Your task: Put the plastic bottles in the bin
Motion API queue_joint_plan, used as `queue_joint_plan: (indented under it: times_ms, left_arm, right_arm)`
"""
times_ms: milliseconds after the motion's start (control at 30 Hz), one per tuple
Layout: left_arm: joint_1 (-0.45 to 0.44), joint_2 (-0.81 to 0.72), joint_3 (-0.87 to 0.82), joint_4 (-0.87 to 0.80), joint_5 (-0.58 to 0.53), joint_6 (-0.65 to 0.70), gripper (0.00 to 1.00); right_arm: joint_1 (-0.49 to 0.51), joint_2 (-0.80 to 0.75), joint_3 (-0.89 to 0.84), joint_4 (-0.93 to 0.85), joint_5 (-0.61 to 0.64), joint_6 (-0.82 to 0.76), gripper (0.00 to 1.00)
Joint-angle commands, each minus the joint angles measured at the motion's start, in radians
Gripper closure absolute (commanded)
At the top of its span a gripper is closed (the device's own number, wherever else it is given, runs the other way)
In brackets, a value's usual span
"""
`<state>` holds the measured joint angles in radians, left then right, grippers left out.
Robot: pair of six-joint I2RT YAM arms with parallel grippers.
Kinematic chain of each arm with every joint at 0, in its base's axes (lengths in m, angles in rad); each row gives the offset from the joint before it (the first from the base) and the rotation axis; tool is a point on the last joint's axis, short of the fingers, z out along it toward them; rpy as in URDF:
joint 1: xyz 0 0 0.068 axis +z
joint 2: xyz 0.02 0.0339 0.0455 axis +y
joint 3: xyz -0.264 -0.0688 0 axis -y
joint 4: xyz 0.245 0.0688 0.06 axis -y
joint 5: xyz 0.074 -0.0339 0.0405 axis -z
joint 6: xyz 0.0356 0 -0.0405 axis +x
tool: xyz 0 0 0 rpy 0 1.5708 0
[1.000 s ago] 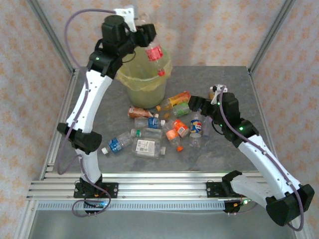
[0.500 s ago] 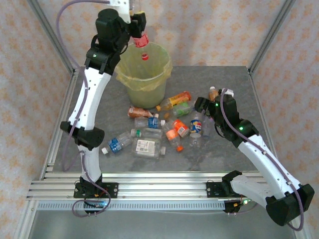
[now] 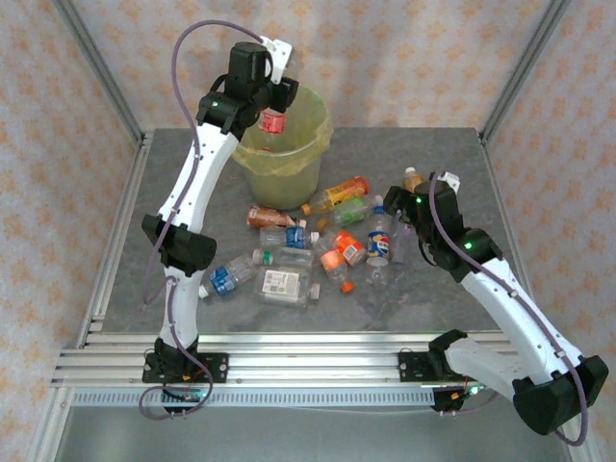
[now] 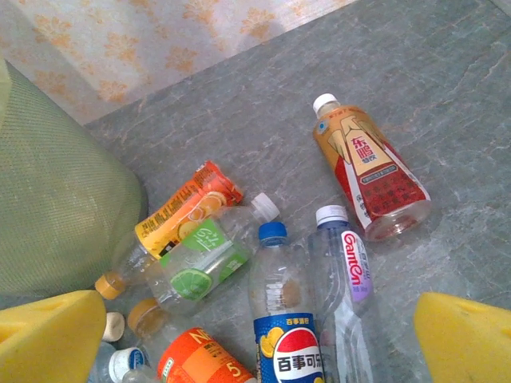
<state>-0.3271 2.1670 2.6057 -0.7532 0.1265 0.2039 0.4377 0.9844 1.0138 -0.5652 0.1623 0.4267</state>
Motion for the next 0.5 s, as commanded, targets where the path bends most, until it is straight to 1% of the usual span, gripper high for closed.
queue_joint_plan:
  times_ms: [0, 133, 200, 467]
  left_arm:
    - [-0.003, 0.009, 0.024, -0.061, 0.011, 0.107, 0.58]
    - [-0.005, 0.018, -0.030, -0.045, -0.028, 0.181, 0.58]
    - [-0.006, 0.028, -0.049, -0.034, -0.046, 0.209, 0.56]
    - [-0.035, 0.100, -0.068, -0.036, -0.144, 0.333, 0.51]
  right_arm:
    - [0.001, -0.005, 0.016, -0.024, 0.043, 0.012, 0.01]
    - [0.001, 0.005, 0.011, -0.008, 0.040, 0.011, 0.01]
    - [0.002, 0.011, 0.012, -0.008, 0.041, 0.012, 0.01]
    - [0.001, 0.013, 0.013, -0.020, 0.056, 0.013, 0.01]
